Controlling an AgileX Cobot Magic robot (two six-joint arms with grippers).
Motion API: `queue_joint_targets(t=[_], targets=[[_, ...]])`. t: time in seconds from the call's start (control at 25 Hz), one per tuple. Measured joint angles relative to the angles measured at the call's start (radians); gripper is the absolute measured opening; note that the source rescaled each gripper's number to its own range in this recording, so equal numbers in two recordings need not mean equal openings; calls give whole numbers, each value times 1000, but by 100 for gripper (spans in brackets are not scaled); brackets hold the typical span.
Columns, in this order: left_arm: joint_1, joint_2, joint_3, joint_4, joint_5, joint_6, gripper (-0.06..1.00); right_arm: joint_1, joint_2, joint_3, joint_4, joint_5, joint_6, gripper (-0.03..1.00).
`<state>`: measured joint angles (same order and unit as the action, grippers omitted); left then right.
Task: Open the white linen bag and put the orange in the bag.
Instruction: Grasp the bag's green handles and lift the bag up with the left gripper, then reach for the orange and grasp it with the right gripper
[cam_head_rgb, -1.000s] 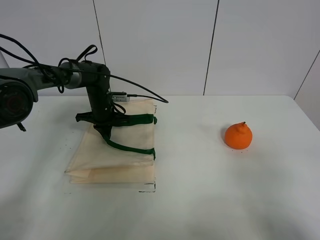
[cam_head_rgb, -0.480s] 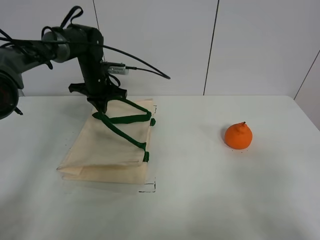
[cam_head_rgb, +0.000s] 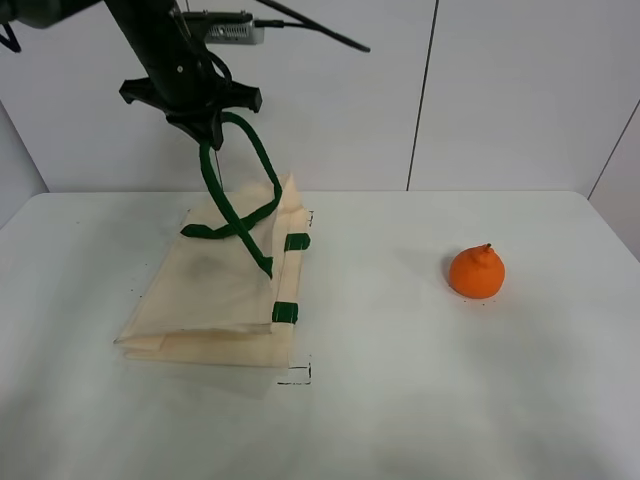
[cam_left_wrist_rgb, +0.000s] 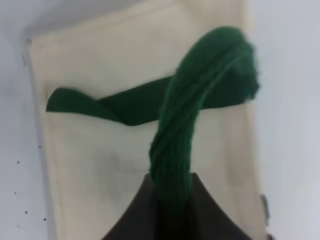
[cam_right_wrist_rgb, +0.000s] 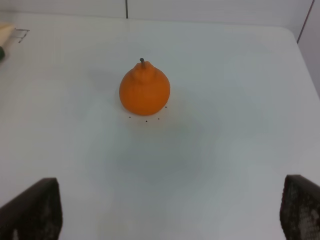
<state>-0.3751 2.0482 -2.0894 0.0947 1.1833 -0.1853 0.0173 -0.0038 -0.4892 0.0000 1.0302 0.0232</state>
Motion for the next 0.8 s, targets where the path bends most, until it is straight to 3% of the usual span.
queue_joint_targets(t=[0.28, 0.56, 0.8], targets=[[-36, -95, 0, -1, 1, 21, 1, 0, 155, -32, 0, -5, 2, 100], [-38, -166, 0, 0, 1, 22, 1, 0, 652, -213, 8, -113, 4, 100], [-38, -179, 0, -1, 1, 22, 1, 0, 1175, -440, 15, -127, 4, 100]])
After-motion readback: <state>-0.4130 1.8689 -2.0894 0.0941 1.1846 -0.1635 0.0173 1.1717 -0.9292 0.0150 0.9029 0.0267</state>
